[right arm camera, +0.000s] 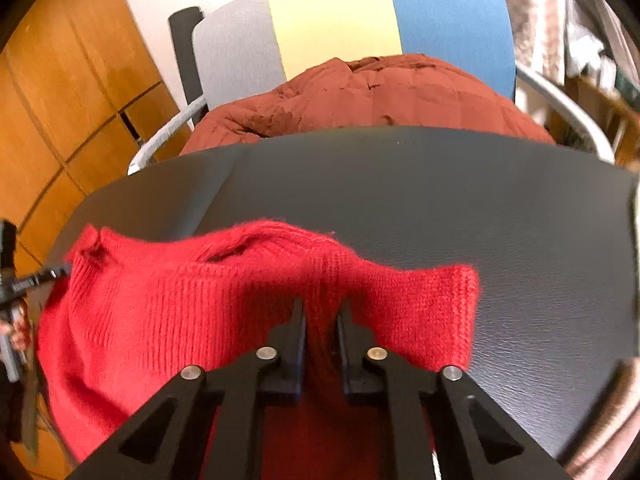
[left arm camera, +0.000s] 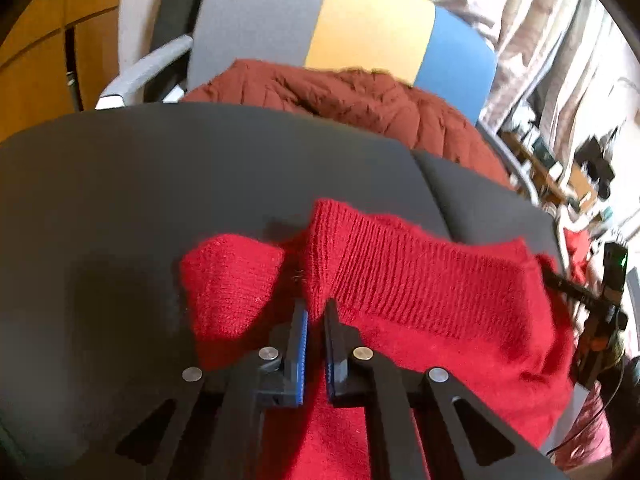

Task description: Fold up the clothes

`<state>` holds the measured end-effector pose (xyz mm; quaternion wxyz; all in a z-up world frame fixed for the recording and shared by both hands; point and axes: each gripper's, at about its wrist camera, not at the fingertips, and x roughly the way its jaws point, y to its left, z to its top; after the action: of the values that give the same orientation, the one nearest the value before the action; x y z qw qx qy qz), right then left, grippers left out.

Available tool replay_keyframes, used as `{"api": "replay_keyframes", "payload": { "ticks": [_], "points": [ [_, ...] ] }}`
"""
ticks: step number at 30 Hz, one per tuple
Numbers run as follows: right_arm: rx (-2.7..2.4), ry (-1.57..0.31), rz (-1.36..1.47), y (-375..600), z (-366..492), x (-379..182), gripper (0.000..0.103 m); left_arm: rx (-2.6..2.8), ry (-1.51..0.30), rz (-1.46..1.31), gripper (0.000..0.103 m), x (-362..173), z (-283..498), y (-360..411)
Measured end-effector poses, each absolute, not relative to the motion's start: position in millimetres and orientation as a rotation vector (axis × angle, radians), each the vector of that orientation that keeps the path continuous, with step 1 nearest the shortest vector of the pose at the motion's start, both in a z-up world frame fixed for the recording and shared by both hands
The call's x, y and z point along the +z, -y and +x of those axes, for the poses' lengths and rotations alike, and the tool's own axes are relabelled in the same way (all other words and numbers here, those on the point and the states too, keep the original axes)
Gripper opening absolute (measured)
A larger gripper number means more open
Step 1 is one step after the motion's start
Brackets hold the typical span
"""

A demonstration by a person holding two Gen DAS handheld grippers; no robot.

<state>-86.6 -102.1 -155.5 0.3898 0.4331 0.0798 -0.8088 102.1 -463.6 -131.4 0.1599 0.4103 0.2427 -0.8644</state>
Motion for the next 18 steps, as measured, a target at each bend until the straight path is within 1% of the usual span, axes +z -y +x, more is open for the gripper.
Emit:
{"api": "replay_keyframes", "payload": {
  "ticks": [1,5,8,12,14,17,18],
  "points": [
    [-2.066,-0.206,1.085,100.2,-83.4,-151.7,0.012,-2.481,-0.694,1.118,0.005,-122.8,109.4,460.5],
    [-2.156,-0.104,0.981,80.1,-75.6,-121.9,0.011,-2.501,-0.734,0.92,0.005,-96.3,139.3,453.4],
    [-2.228,-0.054,0.969,72.7,-82.5,-116.5,0.011,-2.453,-0.732,0.874,0.005,-93.4,145.4,457.7],
    [-2.261,-0.065,1.079,82.2,-98.6,-145.4,0.011,-2.352,-0.717,0.967,0.005,-120.1,127.8,463.9],
    [-2.261,-0.053,1.093,81.7,-98.4,-151.3,0.011,-2.3,-0.72,1.024,0.005,-137.6,120.5,464.3],
    [-2.261,-0.036,1.115,80.9,-97.9,-160.0,0.016,-2.237,-0.746,1.051,0.008,-154.8,123.7,463.0],
    [-2.261,-0.03,1.122,80.6,-97.8,-162.9,0.02,-2.22,-0.749,1.047,0.009,-156.9,126.4,461.6]
  ]
}}
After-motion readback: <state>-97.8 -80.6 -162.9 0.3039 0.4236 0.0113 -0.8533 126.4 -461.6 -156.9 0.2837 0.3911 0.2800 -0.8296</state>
